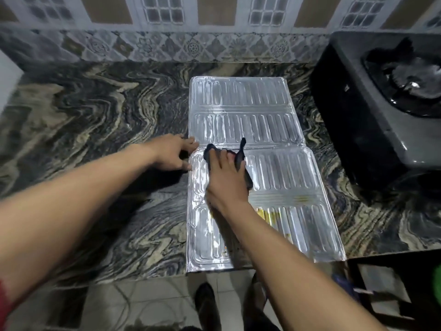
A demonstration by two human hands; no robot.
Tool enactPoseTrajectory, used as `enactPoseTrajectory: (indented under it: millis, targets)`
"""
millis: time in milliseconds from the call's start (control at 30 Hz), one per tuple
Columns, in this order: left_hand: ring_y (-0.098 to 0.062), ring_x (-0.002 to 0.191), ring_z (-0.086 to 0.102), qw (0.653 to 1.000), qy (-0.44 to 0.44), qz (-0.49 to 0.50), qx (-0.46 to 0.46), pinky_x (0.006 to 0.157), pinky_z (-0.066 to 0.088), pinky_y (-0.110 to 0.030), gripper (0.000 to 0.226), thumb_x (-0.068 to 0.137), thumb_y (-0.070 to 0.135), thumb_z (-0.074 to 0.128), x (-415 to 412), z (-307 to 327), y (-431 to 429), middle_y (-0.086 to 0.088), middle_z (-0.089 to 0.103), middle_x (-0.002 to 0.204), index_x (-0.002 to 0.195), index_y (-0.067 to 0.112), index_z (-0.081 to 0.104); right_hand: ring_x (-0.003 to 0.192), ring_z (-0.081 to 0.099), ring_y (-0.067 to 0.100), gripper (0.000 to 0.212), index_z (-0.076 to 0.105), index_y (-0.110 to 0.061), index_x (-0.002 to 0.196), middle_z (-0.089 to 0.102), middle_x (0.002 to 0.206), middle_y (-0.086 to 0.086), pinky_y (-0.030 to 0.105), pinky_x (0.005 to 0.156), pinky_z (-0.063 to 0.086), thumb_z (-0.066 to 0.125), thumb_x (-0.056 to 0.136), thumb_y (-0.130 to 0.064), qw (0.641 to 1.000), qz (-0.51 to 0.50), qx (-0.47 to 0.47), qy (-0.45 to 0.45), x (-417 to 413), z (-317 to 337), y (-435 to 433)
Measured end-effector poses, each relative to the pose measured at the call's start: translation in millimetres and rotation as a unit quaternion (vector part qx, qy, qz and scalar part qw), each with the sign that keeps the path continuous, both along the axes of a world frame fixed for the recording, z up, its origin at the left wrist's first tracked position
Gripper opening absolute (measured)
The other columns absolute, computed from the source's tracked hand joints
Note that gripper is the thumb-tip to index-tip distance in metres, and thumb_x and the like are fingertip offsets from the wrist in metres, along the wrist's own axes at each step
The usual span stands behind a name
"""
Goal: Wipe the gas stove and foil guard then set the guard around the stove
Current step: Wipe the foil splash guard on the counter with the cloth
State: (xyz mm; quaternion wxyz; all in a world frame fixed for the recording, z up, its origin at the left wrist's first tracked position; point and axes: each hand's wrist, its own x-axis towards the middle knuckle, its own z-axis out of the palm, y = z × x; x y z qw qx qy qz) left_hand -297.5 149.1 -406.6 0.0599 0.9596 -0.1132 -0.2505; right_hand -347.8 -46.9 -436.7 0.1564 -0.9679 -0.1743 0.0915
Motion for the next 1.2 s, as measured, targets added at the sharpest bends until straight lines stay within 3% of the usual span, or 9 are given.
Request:
enactPoseTrajectory:
  millis: [200, 367, 533, 700, 833, 933, 1033, 1200]
  targets:
    - [-0.020, 0.153, 0.012, 1.000, -0.015, 0.000, 0.019, 0.123, 0.016, -0.043, 0.084, 0.086, 0.052, 0.065, -0.8, -1.9, 3.2, 0.014, 0.009, 0.165, 0.156, 0.033, 0.022, 0.150, 0.009, 0.027, 0.079, 0.016, -0.019, 0.156, 0.016, 0.163, 0.010, 0.055, 0.120, 0.001, 0.048, 0.085, -0.007, 0.996, 0.079, 0.025, 0.014, 13.8, 5.7, 5.8]
    - [-0.023, 0.153, 0.014, 1.000, -0.001, 0.007, 0.022, 0.123, 0.017, -0.042, 0.085, 0.085, 0.054, 0.066, 0.0, 2.6, 2.7, 0.011, 0.009, 0.165, 0.155, 0.036, 0.021, 0.151, 0.011, 0.020, 0.074, 0.023, -0.024, 0.155, 0.021, 0.163, 0.003, 0.049, 0.121, 0.001, 0.048, 0.088, -0.005, 0.981, 0.181, 0.055, 0.030, -24.1, 6.8, -25.4]
    - [-0.023, 0.153, 0.011, 0.999, 0.004, 0.009, 0.042, 0.123, 0.015, -0.042, 0.082, 0.089, 0.049, 0.062, -4.0, 8.7, -2.8, 0.012, 0.004, 0.166, 0.156, 0.035, 0.017, 0.151, 0.005, 0.014, 0.077, 0.016, -0.029, 0.156, 0.016, 0.164, 0.001, 0.045, 0.122, -0.001, 0.052, 0.090, -0.012, 0.961, 0.268, 0.054, 0.034, -76.6, 0.4, -60.7]
    - [-0.023, 0.153, 0.009, 0.997, 0.009, 0.007, 0.070, 0.121, 0.015, -0.042, 0.081, 0.092, 0.049, 0.058, -8.5, 14.1, -10.6, 0.011, -0.001, 0.166, 0.157, 0.035, 0.012, 0.151, 0.002, 0.010, 0.059, 0.010, -0.029, 0.157, 0.013, 0.164, -0.003, 0.034, 0.120, -0.009, 0.033, 0.103, -0.028, 0.980, 0.192, 0.045, -0.001, -76.9, -5.9, -94.6]
    - [-0.025, 0.152, 0.013, 0.996, 0.007, 0.016, 0.092, 0.121, 0.018, -0.046, 0.081, 0.093, 0.044, 0.058, -12.6, 20.1, -18.8, 0.007, -0.001, 0.167, 0.158, 0.032, 0.010, 0.151, 0.005, 0.011, 0.056, 0.013, -0.023, 0.157, 0.017, 0.163, -0.001, 0.041, 0.123, -0.001, 0.031, 0.104, -0.024, 0.995, 0.089, 0.052, -0.018, -60.4, -7.3, -120.7]
    - [-0.025, 0.153, 0.011, 0.996, -0.047, -0.008, 0.074, 0.123, 0.013, -0.051, 0.078, 0.092, 0.029, 0.057, -32.5, 23.1, -40.1, 0.000, -0.003, 0.167, 0.158, 0.027, 0.014, 0.150, 0.003, 0.009, 0.055, 0.013, -0.023, 0.157, 0.015, 0.164, -0.002, 0.040, 0.122, -0.004, 0.031, 0.105, -0.022, 0.998, 0.044, 0.052, -0.006, -49.5, -8.1, -133.2]
    - [-0.021, 0.153, 0.000, 0.997, -0.034, -0.054, 0.044, 0.122, 0.005, -0.053, 0.076, 0.097, 0.043, 0.049, -59.2, 16.4, -59.2, 0.000, -0.008, 0.166, 0.158, 0.028, 0.007, 0.151, 0.004, 0.011, 0.055, 0.014, -0.023, 0.157, 0.016, 0.164, 0.000, 0.039, 0.122, -0.004, 0.032, 0.105, -0.021, 0.997, 0.045, 0.054, -0.004, -42.5, -7.9, -137.8]
    - [-0.019, 0.153, -0.004, 0.998, 0.001, -0.033, 0.047, 0.120, 0.010, -0.059, 0.085, 0.093, 0.053, 0.054, -58.9, 6.5, -58.3, 0.005, -0.011, 0.165, 0.158, 0.032, 0.003, 0.151, 0.006, 0.015, 0.053, 0.013, -0.018, 0.157, 0.014, 0.164, 0.004, 0.041, 0.122, -0.002, 0.026, 0.105, -0.021, 0.998, -0.049, 0.039, -0.004, -29.5, -8.0, -175.7]
